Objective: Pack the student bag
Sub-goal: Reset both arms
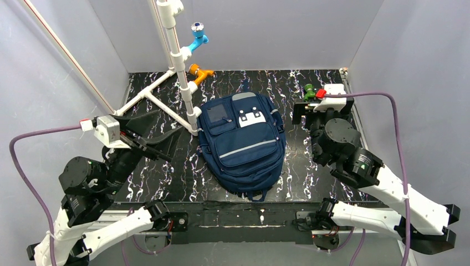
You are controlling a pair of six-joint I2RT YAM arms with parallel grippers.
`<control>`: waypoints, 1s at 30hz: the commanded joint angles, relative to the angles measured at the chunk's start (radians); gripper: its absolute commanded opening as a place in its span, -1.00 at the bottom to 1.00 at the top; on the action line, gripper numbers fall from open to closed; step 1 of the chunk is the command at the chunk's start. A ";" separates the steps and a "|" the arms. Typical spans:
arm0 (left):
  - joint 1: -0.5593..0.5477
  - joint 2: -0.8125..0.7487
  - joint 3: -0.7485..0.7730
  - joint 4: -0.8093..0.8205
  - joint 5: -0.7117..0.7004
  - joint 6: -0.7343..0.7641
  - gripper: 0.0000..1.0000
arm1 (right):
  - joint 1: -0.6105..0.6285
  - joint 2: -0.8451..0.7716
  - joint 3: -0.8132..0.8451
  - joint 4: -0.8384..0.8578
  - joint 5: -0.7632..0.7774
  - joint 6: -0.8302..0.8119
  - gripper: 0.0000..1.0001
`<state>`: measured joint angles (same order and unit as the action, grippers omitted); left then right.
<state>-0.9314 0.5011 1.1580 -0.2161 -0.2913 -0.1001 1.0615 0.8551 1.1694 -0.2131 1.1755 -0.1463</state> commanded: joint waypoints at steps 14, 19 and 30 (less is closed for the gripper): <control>0.003 -0.006 0.010 -0.045 -0.057 0.054 0.96 | -0.001 -0.035 0.071 -0.019 0.069 0.012 0.97; 0.003 0.003 0.010 -0.044 -0.054 0.046 0.96 | -0.001 -0.035 0.080 -0.021 0.075 0.013 0.97; 0.003 -0.009 -0.001 -0.047 -0.068 0.031 0.96 | -0.001 -0.051 0.092 -0.046 0.025 0.038 0.97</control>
